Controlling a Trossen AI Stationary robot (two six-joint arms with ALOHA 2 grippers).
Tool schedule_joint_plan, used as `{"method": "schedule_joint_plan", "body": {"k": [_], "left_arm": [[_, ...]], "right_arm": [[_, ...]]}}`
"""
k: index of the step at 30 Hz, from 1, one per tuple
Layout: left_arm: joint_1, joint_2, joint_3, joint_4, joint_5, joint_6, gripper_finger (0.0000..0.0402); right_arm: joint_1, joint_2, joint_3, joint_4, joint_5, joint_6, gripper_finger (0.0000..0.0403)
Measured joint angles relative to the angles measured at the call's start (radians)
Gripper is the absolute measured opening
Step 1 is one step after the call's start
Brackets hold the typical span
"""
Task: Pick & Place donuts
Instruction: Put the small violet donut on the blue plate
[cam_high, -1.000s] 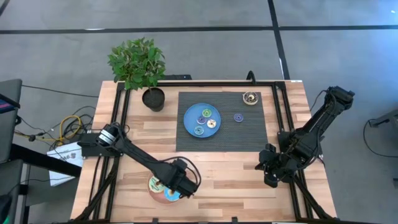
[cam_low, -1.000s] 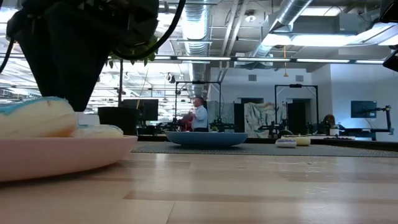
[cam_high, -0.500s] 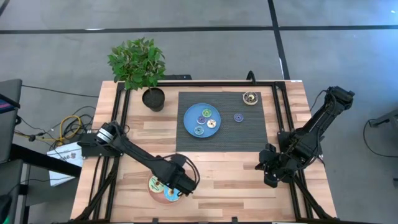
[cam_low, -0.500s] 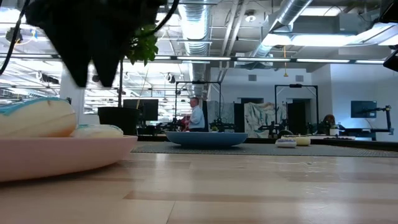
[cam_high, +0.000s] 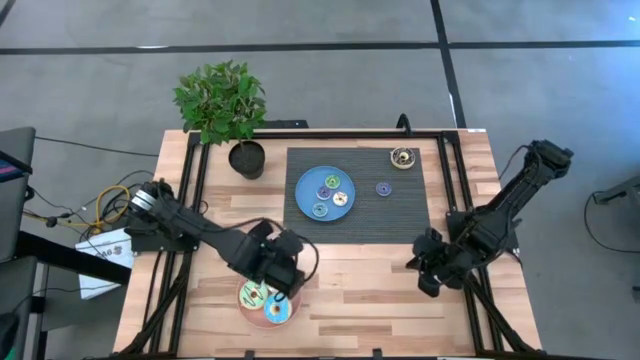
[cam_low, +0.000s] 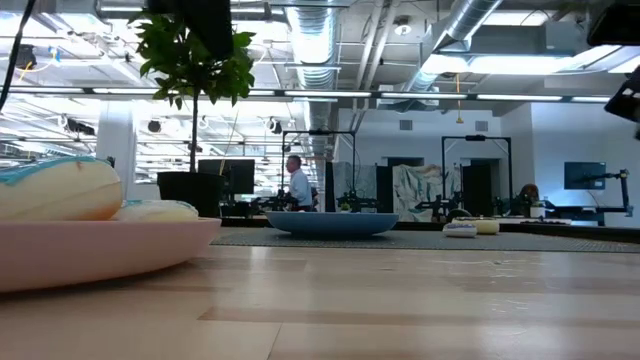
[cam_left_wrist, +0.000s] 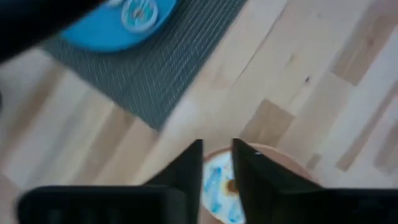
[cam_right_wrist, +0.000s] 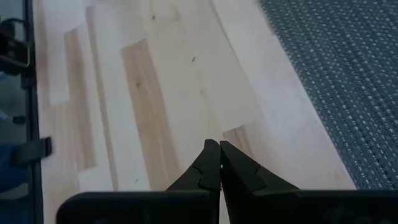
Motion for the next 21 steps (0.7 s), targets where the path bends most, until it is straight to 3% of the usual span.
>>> {"method": "schedule_joint_plan", "body": {"k": [3, 9, 14, 21], "left_arm": [[0.021, -0.002, -0.001, 0.028, -0.027, 0.18, 0.0015], [0.069, -0.015, -0.035, 0.086, -0.016, 0.495, 0.0001], [0.153, -0.162, -0.341, 0.425, 0.155, 0.627, 0.0], [0.262, -0.504, -0.794, 0.842, 0.358, 0.715, 0.0]], "right_arm": [[-0.031, 0.0, 0.0, 0.001, -0.001, 0.0, 0.0], [-0.112, 0.0, 0.0, 0.033, -0.001, 0.0, 0.0], [-0.186, 0.0, 0.0, 0.127, 0.023, 0.0, 0.0], [-0.299, 0.0, 0.0, 0.261, 0.048, 0.0, 0.0]]}}
